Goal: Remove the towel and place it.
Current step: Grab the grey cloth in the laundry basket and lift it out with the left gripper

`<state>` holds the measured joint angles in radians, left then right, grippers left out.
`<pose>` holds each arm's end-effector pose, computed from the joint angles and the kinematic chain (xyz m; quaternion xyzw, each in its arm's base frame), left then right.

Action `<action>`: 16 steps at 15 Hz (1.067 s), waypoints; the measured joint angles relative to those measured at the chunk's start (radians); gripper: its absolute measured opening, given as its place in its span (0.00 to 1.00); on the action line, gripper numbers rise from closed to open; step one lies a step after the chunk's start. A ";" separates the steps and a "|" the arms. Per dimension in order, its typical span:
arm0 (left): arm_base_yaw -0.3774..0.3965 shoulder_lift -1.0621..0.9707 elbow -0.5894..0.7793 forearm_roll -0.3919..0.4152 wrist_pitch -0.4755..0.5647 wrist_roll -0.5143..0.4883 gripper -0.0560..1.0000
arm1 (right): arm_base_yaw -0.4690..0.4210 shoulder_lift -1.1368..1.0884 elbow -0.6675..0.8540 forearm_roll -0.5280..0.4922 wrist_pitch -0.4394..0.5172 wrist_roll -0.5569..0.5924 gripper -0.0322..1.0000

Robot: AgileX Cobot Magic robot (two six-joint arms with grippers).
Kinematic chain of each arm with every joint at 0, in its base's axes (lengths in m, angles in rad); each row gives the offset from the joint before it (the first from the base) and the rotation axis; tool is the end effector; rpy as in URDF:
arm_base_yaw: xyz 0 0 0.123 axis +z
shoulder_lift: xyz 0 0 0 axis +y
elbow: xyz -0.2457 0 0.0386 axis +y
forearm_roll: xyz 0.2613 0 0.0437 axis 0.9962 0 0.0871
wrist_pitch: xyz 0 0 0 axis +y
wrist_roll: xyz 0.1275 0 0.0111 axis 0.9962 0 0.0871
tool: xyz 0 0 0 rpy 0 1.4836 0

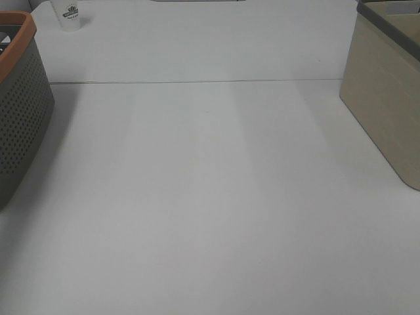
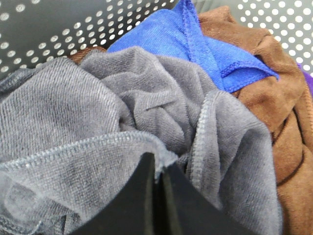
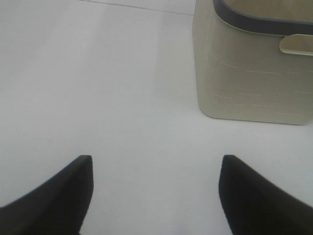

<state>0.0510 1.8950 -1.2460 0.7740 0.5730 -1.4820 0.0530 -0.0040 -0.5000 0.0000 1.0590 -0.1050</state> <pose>0.4110 0.0696 0.1212 -0.4360 0.8353 0.0712 0.3272 0.0760 0.0040 0.2673 -0.0672 0.8491 -0.0136 0.5238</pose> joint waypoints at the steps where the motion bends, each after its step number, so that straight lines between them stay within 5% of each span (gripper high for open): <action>1: 0.000 -0.011 0.000 0.009 0.000 0.001 0.05 | 0.000 0.000 0.000 0.000 0.000 0.000 0.72; 10: 0.000 -0.177 0.000 0.028 0.001 0.138 0.05 | 0.000 0.000 0.000 0.000 0.000 0.000 0.72; 16: 0.000 -0.412 0.000 0.030 -0.223 0.321 0.05 | 0.000 0.000 0.000 0.000 0.000 0.000 0.72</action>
<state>0.0510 1.4830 -1.2460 0.8040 0.3500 -1.1610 0.0530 -0.0040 -0.5000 0.0000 1.0590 -0.1050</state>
